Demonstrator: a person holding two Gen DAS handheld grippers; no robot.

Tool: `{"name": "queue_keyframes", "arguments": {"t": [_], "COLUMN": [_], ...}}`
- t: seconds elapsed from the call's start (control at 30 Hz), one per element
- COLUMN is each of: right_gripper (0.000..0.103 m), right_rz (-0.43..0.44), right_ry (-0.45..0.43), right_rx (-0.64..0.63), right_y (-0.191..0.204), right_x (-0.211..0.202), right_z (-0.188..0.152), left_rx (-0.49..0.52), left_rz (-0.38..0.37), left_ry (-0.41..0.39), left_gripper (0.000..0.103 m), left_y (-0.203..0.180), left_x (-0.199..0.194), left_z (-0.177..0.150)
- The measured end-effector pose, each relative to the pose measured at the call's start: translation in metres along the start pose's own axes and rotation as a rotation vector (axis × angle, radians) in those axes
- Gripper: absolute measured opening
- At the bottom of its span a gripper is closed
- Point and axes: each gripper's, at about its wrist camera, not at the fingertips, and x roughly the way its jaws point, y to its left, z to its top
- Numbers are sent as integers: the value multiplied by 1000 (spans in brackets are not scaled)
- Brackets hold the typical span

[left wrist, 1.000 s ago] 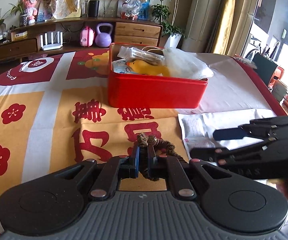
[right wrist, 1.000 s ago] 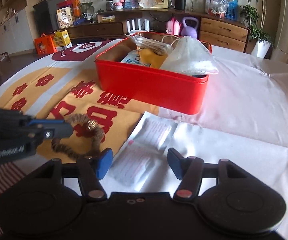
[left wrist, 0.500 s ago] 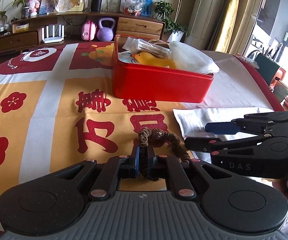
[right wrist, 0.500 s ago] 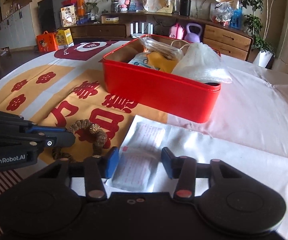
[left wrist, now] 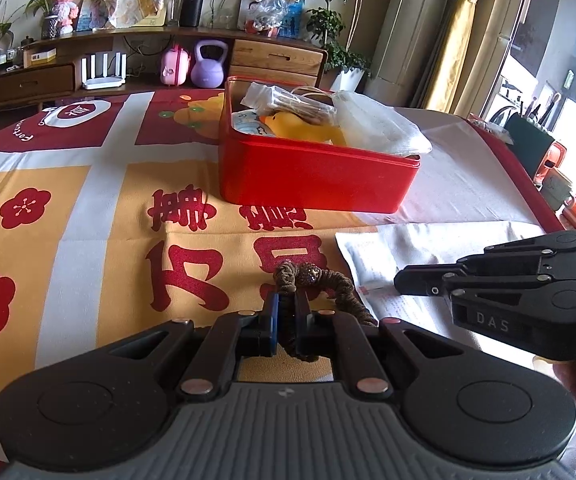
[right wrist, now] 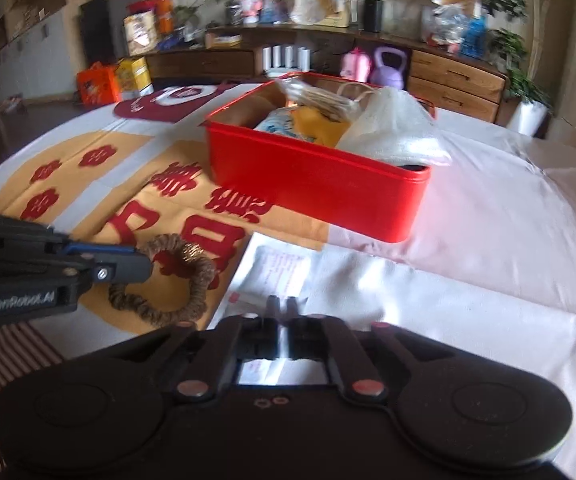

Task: Organize soft objects

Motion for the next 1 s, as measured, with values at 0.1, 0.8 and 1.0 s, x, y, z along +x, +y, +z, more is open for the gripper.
{"name": "queue_keyframes", "arguments": {"t": [0.1,0.8,1.0], "right_gripper": [31,103,102], "right_rz": [93,412,463], "right_ry": [38,170,204], "right_rx": [-129,-774,-671], "right_y": [-1,0,-13], "right_x": [-3,41,49], "right_z": [5,44,46], "left_rx": [-2,-10,-10], "left_rz": [-1,-37,-45], "left_ry": [2,19,18], "left_gripper": [7,7,7], "left_y": [2,10,10], "left_x": [-1,4,5], "left_z": [0,-3,-3]}}
